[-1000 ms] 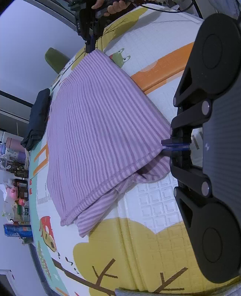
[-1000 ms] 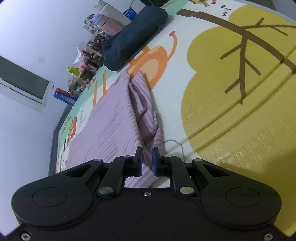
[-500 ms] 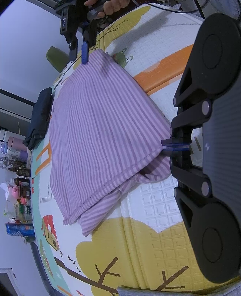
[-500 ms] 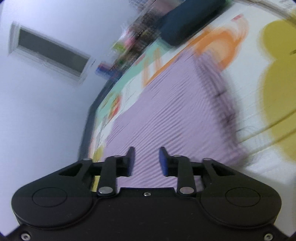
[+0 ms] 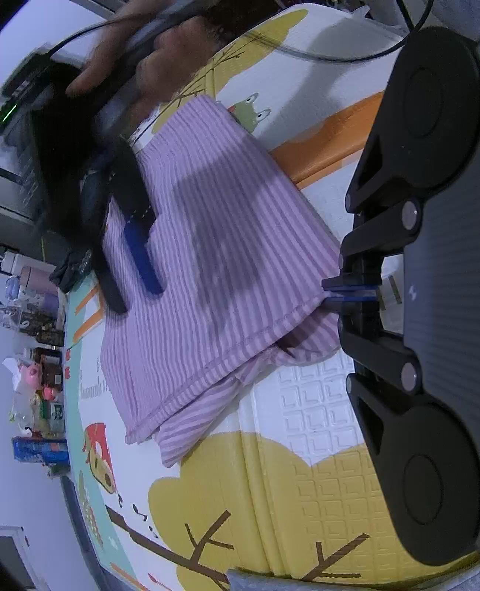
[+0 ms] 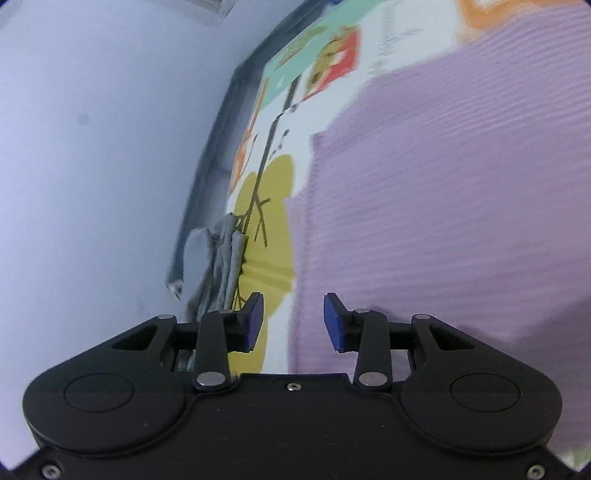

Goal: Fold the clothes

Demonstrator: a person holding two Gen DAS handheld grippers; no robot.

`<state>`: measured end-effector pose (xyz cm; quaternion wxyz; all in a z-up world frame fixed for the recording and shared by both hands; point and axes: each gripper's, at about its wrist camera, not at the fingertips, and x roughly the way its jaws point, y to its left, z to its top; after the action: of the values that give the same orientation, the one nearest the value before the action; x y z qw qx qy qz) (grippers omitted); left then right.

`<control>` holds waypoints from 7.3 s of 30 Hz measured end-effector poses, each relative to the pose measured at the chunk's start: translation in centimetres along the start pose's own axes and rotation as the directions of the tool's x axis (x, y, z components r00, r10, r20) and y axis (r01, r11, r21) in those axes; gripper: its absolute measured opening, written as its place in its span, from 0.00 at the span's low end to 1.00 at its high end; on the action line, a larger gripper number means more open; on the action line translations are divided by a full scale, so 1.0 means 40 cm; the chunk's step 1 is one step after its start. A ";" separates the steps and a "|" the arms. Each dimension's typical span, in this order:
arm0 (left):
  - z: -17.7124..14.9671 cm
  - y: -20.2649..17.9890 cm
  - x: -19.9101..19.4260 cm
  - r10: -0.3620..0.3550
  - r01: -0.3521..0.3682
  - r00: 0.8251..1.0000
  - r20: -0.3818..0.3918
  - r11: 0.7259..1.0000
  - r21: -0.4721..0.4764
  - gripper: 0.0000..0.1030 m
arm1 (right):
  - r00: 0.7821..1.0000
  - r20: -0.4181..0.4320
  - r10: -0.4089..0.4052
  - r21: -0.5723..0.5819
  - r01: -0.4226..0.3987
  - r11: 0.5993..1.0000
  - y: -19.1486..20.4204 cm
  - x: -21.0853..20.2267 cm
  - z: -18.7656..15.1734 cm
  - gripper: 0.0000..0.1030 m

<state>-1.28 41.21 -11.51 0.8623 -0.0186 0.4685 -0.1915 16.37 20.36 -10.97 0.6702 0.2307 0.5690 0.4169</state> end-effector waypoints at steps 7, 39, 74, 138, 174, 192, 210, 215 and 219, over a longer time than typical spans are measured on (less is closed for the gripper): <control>-0.009 -0.009 -0.001 0.018 -0.018 1.000 0.014 1.000 0.003 0.04 | 0.983 -0.143 -0.116 -0.088 0.104 0.991 0.132 0.192 0.168 0.35; -0.046 -0.062 -0.025 0.089 -0.080 0.995 -0.054 0.986 0.149 0.05 | 0.884 -0.098 -0.457 -0.305 0.411 0.859 0.211 0.462 0.238 0.31; 0.167 -0.072 0.143 0.278 -0.257 0.961 0.010 0.900 -0.352 0.16 | 0.902 0.399 -0.167 0.398 -0.006 0.918 -0.390 -0.331 -0.117 0.70; 0.072 -0.040 0.064 0.354 -0.357 0.934 -0.051 0.916 -0.183 0.23 | 0.924 0.211 -0.318 0.267 0.259 0.928 -0.436 -0.584 -0.358 0.02; -0.004 0.050 -0.058 0.296 -0.254 0.955 0.000 0.821 -0.511 0.58 | 0.920 0.271 -0.283 0.045 0.282 0.958 -0.122 -0.430 -0.239 0.46; -0.057 0.075 -0.043 0.177 -0.108 0.982 0.067 0.815 -0.569 0.62 | 0.946 0.177 -0.273 -0.185 0.304 0.934 0.074 -0.185 -0.121 0.56; -0.020 0.182 -0.047 0.038 0.041 0.995 0.088 0.662 -0.749 0.64 | 0.955 0.132 -0.265 -0.300 0.293 0.908 0.167 -0.065 -0.071 0.67; 0.036 0.193 -0.048 0.056 0.004 0.996 0.068 0.742 -0.671 0.65 | 0.951 0.127 -0.283 -0.312 0.309 0.898 0.191 -0.033 -0.061 0.67; 0.070 0.170 -0.035 0.054 -0.020 0.998 0.044 0.834 -0.552 0.65 | 0.952 0.135 -0.274 -0.298 0.303 0.905 0.190 -0.033 -0.061 0.67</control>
<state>2.44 47.58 -10.26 0.8373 -0.2623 0.4788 -0.0313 11.80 23.03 -4.87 0.7777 0.0525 0.4921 0.3875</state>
